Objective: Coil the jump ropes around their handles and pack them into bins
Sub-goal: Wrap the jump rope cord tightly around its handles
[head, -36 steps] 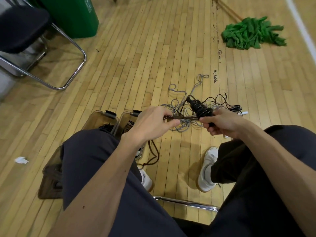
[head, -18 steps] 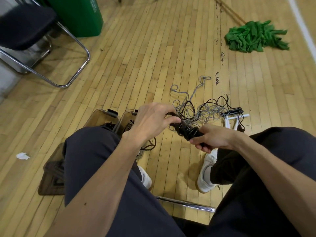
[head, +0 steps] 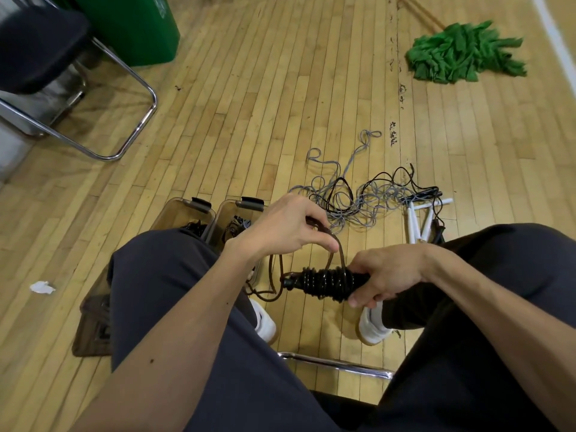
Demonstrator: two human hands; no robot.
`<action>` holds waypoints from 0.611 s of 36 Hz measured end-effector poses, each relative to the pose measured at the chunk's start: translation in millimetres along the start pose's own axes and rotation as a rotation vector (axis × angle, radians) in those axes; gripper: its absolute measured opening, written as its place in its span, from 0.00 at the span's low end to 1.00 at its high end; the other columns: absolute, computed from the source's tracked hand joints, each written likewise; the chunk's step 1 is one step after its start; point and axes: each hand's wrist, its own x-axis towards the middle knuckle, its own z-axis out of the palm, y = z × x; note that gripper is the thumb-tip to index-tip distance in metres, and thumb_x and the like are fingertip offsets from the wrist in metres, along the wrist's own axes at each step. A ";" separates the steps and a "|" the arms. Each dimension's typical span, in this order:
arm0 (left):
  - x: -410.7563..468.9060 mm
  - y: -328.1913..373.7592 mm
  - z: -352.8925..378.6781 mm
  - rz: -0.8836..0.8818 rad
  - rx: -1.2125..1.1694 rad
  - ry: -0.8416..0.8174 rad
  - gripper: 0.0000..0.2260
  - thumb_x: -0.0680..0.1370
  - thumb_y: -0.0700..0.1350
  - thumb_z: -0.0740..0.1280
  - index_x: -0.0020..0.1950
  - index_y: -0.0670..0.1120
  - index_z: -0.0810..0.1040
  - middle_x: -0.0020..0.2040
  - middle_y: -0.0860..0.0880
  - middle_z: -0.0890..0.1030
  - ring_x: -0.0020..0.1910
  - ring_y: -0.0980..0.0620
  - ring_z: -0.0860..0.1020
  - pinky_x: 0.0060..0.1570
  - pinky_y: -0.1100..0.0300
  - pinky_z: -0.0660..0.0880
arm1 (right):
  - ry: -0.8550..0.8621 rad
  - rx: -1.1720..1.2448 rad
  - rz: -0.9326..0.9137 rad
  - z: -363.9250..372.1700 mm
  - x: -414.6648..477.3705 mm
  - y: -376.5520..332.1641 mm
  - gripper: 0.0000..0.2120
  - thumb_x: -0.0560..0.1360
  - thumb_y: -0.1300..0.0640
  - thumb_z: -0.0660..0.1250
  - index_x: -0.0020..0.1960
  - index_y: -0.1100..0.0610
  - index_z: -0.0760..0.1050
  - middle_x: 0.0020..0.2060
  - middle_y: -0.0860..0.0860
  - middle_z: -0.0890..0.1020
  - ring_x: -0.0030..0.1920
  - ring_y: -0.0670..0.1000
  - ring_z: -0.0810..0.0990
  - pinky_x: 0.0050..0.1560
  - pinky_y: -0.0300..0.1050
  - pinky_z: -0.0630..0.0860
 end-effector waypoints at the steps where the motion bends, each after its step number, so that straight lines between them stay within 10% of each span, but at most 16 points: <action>1: 1.3 0.4 -0.5 -0.013 -0.054 -0.012 0.15 0.64 0.61 0.79 0.38 0.51 0.85 0.34 0.50 0.80 0.36 0.54 0.74 0.40 0.50 0.73 | 0.004 0.009 -0.022 0.3 -1.6 0.0 0.12 0.78 0.55 0.71 0.38 0.53 0.75 0.26 0.43 0.76 0.26 0.43 0.70 0.31 0.37 0.67; 10: 8.3 -3.3 3.6 -0.075 -0.386 -0.094 0.24 0.62 0.67 0.75 0.36 0.46 0.84 0.31 0.46 0.74 0.31 0.50 0.69 0.35 0.57 0.65 | -0.035 0.251 -0.312 -2.6 -13.4 -1.7 0.16 0.78 0.62 0.70 0.34 0.50 0.78 0.28 0.45 0.78 0.27 0.42 0.72 0.30 0.35 0.67; 16: 5.3 2.3 -0.2 -0.181 -0.387 -0.121 0.08 0.81 0.39 0.64 0.42 0.39 0.75 0.37 0.47 0.75 0.32 0.59 0.72 0.35 0.65 0.73 | 0.154 0.430 -0.514 -9.5 -18.2 2.4 0.08 0.75 0.53 0.71 0.39 0.55 0.77 0.31 0.46 0.78 0.30 0.46 0.73 0.34 0.39 0.70; 22: 7.4 3.4 4.2 -0.178 -0.515 -0.118 0.12 0.83 0.34 0.57 0.42 0.47 0.70 0.27 0.54 0.69 0.26 0.56 0.63 0.25 0.62 0.61 | 0.309 0.504 -0.566 -13.2 -20.5 1.3 0.08 0.77 0.59 0.68 0.40 0.60 0.74 0.29 0.45 0.75 0.30 0.47 0.69 0.35 0.43 0.66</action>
